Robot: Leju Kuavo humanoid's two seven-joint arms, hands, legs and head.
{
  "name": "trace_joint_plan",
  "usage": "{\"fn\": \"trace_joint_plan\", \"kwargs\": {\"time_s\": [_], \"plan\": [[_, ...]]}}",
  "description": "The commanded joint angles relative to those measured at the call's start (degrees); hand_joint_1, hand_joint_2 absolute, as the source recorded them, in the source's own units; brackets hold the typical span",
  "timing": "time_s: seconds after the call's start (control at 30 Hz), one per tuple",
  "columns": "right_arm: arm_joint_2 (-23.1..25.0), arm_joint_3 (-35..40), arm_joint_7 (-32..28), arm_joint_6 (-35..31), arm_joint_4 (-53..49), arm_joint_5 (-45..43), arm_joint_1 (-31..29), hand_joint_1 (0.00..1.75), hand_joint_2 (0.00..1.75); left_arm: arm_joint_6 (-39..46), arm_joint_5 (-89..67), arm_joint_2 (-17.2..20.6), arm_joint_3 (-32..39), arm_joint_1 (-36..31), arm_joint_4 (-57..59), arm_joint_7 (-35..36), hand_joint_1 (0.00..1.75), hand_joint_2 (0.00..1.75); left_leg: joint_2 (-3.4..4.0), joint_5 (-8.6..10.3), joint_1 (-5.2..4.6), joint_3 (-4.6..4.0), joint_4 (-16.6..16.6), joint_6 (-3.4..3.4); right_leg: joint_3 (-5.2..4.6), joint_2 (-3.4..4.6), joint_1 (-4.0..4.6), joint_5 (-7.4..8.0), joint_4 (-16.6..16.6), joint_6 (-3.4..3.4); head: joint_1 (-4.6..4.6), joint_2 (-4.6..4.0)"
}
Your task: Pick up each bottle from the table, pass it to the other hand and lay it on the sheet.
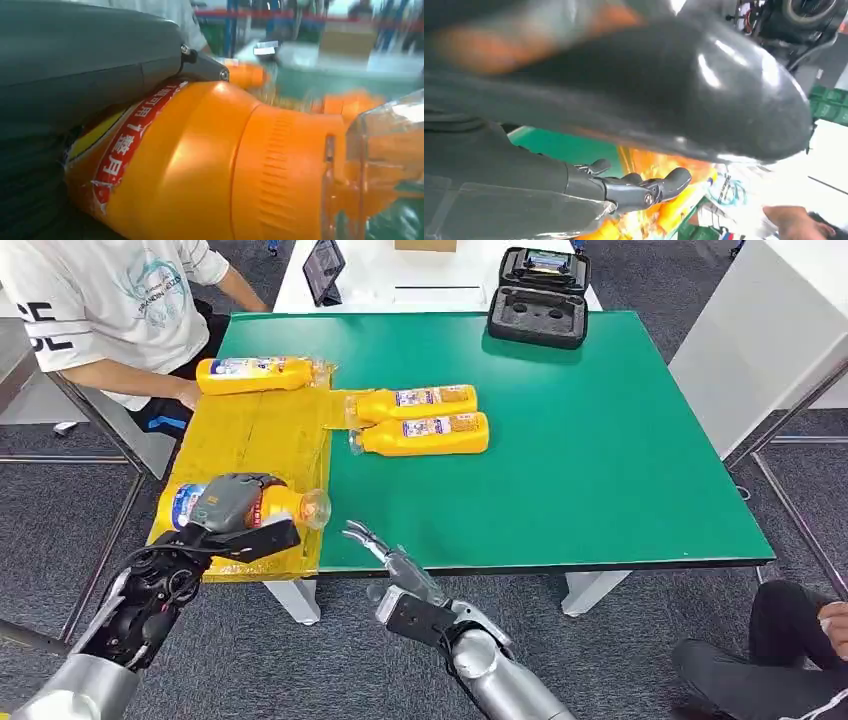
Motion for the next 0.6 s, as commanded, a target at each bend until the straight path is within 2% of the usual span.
{"fn": "trace_joint_plan", "kwargs": {"time_s": [0.03,0.07,0.1,0.13,0.2,0.23,0.33,0.37,0.4,0.5,0.53,0.6], "plan": [[0.5,1.1,0.8,0.9,4.5,1.0,-2.0,0.0,0.0,-2.7,-3.4,-0.9,-3.7,-8.1,14.2,1.5,1.75,1.75,-0.05,-0.04,0.07,0.15,0.0,-0.1,0.18,-0.06,0.07,-0.04,0.0,-0.09,-0.04,0.0],[0.5,1.3,0.9,1.0,4.8,1.1,-2.0,0.0,0.0,-3.2,-5.5,-0.6,-4.3,-9.2,16.1,3.5,1.64,1.75,-0.07,-0.04,0.11,0.13,0.0,-0.1,0.2,-0.08,0.11,-0.04,-0.1,-0.09,0.0,0.0],[0.6,1.4,0.9,1.2,5.0,1.2,-2.0,0.0,0.0,-4.0,-6.4,-0.5,-4.2,-9.9,18.1,4.2,1.71,1.75,-0.12,-0.05,0.11,0.17,0.0,-0.11,0.25,-0.13,0.11,-0.07,-0.1,-0.1,-0.02,0.0],[0.8,1.5,0.9,1.4,5.2,1.1,-2.0,0.0,0.0,-4.2,-7.8,-0.1,-4.4,-10.6,20.3,4.9,1.64,1.75,-0.08,-0.06,0.1,0.16,0.0,-0.12,0.22,-0.09,0.11,-0.07,0.0,-0.11,-0.04,0.0],[1.1,1.5,1.1,2.5,6.2,0.4,-2.3,0.0,0.0,-5.0,-11.0,0.4,-4.9,-11.7,24.7,6.4,1.73,1.75,-0.09,-0.05,0.11,0.22,0.0,-0.12,0.29,-0.1,0.12,-0.06,-0.1,-0.11,0.0,0.0],[1.1,1.4,1.1,2.6,6.6,0.2,-2.3,0.0,0.0,-4.1,-11.4,0.4,-4.7,-11.9,25.6,6.6,1.68,1.75,0.01,-0.06,0.11,0.23,0.0,-0.12,0.27,0.01,0.11,-0.04,-0.1,-0.11,-0.04,0.0],[1.1,1.4,0.9,2.6,6.4,0.4,-1.6,0.0,0.0,-2.8,-13.6,0.2,-3.7,-13.5,28.8,9.0,1.73,1.75,0.15,-0.1,0.17,0.45,-0.1,-0.2,0.46,0.14,0.17,-0.03,-0.2,-0.18,-0.02,0.0],[1.1,1.5,0.9,3.0,6.4,0.5,-1.6,0.0,0.0,-3.9,-13.9,0.4,-3.3,-13.8,29.6,9.3,1.75,1.75,-0.02,-0.04,0.08,0.14,0.0,-0.1,0.18,-0.02,0.08,-0.04,0.0,-0.1,-0.02,0.0],[1.1,1.5,0.9,3.0,6.6,0.5,-1.6,0.0,0.0,-3.3,-13.6,0.5,-2.2,-13.8,29.8,9.3,1.66,1.75,-0.03,-0.05,0.13,0.18,0.0,-0.13,0.25,-0.04,0.13,-0.04,-0.1,-0.11,-0.02,0.0],[1.2,1.5,1.0,3.1,7.3,0.5,-2.0,0.0,0.0,-4.8,-12.9,0.3,-1.1,-14.4,30.6,9.0,1.73,1.75,0.04,-0.05,0.1,0.09,0.0,-0.09,0.13,0.03,0.1,-0.02,0.0,-0.08,-0.02,0.0],[1.4,1.5,1.0,2.9,8.4,0.4,-2.4,0.0,0.0,-6.5,-12.8,0.3,-0.8,-15.2,31.8,8.7,1.66,1.75,0.01,-0.05,0.1,0.16,0.0,-0.11,0.2,0.01,0.1,-0.03,-0.1,-0.09,-0.02,0.0],[1.5,1.5,1.0,2.8,8.8,0.3,-2.5,0.0,0.0,-6.6,-12.8,0.4,-0.6,-15.5,32.0,8.5,1.66,1.75,0.09,-0.05,0.1,0.1,0.0,-0.09,0.13,0.09,0.09,0.0,0.0,-0.07,-0.02,0.0]]}}
